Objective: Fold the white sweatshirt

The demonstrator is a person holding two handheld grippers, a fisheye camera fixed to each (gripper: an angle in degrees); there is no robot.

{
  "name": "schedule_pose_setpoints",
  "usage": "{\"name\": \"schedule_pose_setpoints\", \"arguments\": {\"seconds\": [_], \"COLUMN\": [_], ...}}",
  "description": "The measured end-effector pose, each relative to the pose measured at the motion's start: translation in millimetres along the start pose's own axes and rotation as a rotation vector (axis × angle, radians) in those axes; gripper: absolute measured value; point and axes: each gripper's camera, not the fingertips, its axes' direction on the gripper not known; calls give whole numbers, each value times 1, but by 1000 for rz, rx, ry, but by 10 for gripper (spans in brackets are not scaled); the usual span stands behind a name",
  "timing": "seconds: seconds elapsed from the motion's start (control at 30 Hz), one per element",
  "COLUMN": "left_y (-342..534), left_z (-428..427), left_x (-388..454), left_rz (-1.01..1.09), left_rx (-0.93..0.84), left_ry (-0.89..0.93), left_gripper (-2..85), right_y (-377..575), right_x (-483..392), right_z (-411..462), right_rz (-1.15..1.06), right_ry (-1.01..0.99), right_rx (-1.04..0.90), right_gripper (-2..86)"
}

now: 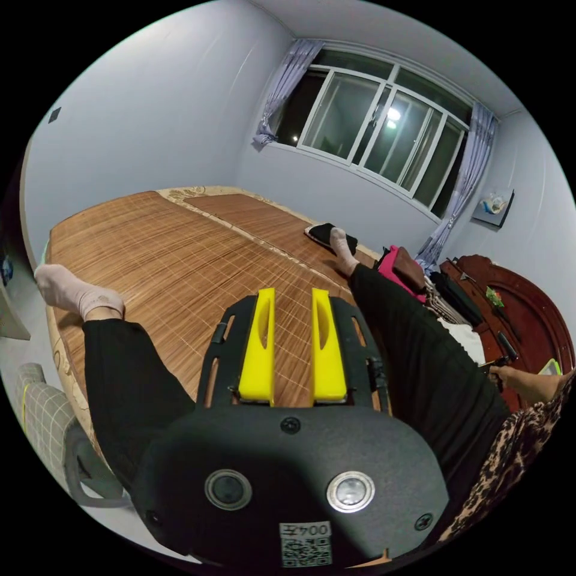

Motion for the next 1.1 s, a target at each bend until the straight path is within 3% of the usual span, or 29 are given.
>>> {"name": "schedule_pose_setpoints", "arguments": {"seconds": [0.23, 0.4, 0.53, 0.73, 0.93, 1.1], "left_y": [23, 51, 81, 147, 142, 91], "left_z": [53, 96, 127, 169, 235, 354], "left_x": [-7, -1, -9, -21, 27, 177], "left_rz": [-4, 42, 10, 119, 126, 298], "left_rx": [-46, -102, -150, -190, -181, -239], "left_ry": [44, -11, 40, -74, 208, 573], "left_gripper": [84, 75, 68, 82, 104, 135], "right_y": [25, 31, 11, -24, -26, -42], "right_x": [37, 97, 121, 126, 152, 215], "right_z": [-26, -98, -117, -100, -46, -17], "right_rz": [-55, -27, 6, 1, 22, 51], "right_ry": [-80, -125, -44, -314, -375, -672], "right_rx": [116, 517, 653, 701, 713, 652], "right_gripper": [89, 112, 122, 129, 132, 130]}}
